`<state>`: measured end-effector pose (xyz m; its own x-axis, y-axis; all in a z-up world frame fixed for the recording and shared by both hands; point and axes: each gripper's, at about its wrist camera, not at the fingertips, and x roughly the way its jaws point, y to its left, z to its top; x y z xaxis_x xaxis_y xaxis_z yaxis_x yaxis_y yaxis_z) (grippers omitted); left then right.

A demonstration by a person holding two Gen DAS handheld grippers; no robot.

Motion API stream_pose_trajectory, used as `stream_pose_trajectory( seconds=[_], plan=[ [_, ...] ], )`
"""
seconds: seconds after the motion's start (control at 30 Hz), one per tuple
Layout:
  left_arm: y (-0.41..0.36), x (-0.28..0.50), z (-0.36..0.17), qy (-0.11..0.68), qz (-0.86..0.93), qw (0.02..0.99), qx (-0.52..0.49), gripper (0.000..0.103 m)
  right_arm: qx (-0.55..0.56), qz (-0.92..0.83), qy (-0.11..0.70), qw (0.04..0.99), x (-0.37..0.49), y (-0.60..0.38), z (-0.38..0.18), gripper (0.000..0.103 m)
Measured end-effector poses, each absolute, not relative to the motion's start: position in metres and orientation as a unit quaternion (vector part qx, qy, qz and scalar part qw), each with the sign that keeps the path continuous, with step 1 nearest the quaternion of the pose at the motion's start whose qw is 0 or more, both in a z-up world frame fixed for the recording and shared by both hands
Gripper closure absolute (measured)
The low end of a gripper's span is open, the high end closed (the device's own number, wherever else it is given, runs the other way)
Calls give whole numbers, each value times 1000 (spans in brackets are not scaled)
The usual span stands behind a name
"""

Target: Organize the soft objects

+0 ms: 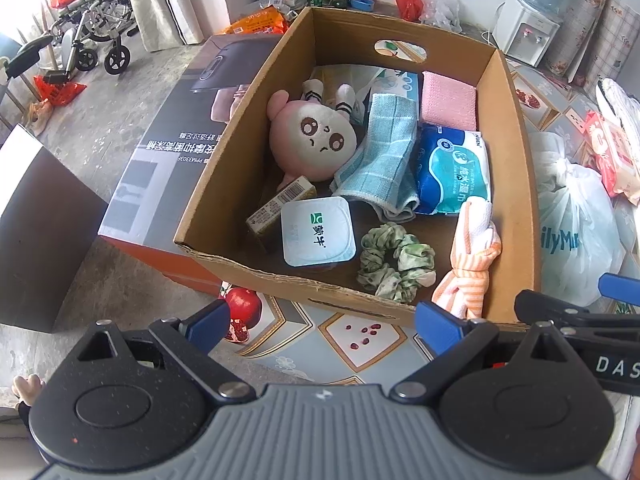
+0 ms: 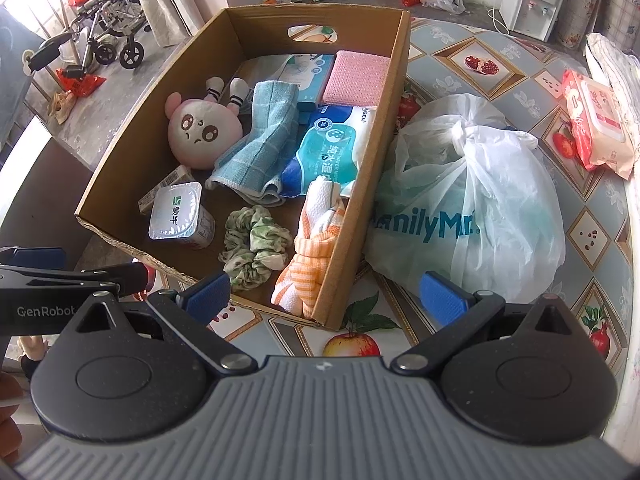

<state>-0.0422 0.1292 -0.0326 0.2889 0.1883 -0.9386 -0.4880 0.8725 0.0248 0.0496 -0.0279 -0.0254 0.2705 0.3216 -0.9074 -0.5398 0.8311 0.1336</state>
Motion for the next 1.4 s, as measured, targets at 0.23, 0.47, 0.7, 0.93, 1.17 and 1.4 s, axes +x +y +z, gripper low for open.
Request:
stream_pose_trajectory(
  seconds=[0.23,0.47,0.7,0.93,1.17,1.4],
  plan=[
    [130,-42,-33,557,213,791,-134,4,-102,272,539,791,49,-26,-25,1],
    [131,-42,-33,557,213,791,-134,4,-103,270,539,791,49,-25,-25,1],
    [131,-43,-34,557,212,792,-133,5,-103,269,539,791,48,-25,-25,1],
    [129,-44,-34,558,212,791,-133,5,-105,270,541,789,48,-27,-25,1],
    [129,-44,-35,559,211,791,-134,6,-104,271,543,788,49,-28,-27,1],
    [128,-43,-34,560,210,791,-131,6,-102,268,544,789,49,-29,-28,1]
  ],
)
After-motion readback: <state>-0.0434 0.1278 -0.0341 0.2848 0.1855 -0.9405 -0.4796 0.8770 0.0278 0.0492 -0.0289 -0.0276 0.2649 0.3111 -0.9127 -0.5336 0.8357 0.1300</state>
